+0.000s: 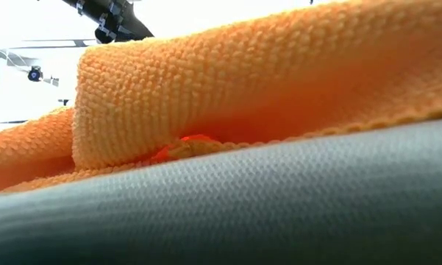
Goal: Sort microfiber towel by color & place in baskets
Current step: Put the top right blue microfiber cloth into the transparent bin, then put the top blue microfiber cloth into the transparent bin
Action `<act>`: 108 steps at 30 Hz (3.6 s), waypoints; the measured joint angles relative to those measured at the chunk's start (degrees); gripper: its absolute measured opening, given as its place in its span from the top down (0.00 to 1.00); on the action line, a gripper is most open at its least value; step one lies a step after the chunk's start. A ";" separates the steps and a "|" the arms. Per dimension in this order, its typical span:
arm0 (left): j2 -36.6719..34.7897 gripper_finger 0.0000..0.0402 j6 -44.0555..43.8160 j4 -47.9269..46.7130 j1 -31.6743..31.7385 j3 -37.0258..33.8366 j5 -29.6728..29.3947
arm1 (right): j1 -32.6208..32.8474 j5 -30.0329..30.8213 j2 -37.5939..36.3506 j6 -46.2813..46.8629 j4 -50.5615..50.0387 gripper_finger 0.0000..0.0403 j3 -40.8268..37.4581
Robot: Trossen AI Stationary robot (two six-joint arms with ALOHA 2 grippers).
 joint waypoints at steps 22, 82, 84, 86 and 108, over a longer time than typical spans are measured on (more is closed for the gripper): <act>-0.55 0.81 -0.38 0.00 0.01 0.00 0.00 | 0.00 11.01 0.88 13.52 -11.31 0.98 -8.89; -0.70 0.81 1.26 -3.23 -0.01 0.02 0.15 | -0.04 -2.48 25.22 27.94 -15.47 0.67 -12.12; -0.70 0.81 1.49 -3.23 0.00 0.02 0.15 | -0.04 0.11 25.56 26.19 -11.15 0.67 -12.12; -0.70 0.81 1.68 -3.22 0.01 0.02 0.15 | -0.17 3.04 26.10 25.31 -6.81 0.67 -12.12; -3.01 0.81 8.89 -19.43 -0.05 0.02 5.78 | -4.00 9.85 33.70 10.52 -0.34 0.68 -1.18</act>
